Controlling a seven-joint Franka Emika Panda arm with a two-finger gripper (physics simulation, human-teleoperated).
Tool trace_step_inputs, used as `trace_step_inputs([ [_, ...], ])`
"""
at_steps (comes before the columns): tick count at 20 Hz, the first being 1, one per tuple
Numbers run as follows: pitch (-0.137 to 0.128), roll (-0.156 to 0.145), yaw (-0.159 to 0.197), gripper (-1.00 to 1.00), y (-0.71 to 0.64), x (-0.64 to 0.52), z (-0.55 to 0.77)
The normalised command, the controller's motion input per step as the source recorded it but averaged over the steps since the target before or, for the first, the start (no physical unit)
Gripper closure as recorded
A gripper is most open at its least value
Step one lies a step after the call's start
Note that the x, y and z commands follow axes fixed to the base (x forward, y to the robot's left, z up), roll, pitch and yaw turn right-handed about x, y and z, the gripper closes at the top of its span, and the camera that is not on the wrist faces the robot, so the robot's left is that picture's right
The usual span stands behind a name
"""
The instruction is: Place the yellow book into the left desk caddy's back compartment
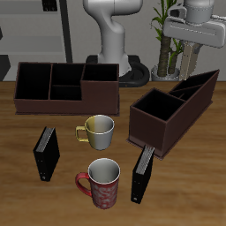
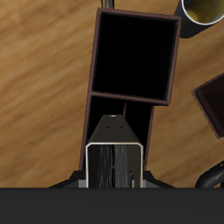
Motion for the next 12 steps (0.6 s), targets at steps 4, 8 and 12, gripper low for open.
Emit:
trace_step_inputs([
  [4, 0.01, 0.004, -0.004, 1.0, 0.04, 0.04, -0.08],
  [8, 0.02, -0.008, -0.011, 1.0, -0.04, 0.11, -0.1],
  [12, 0.019, -0.014, -0.01, 1.0, -0.07, 0.11, -0.1],
])
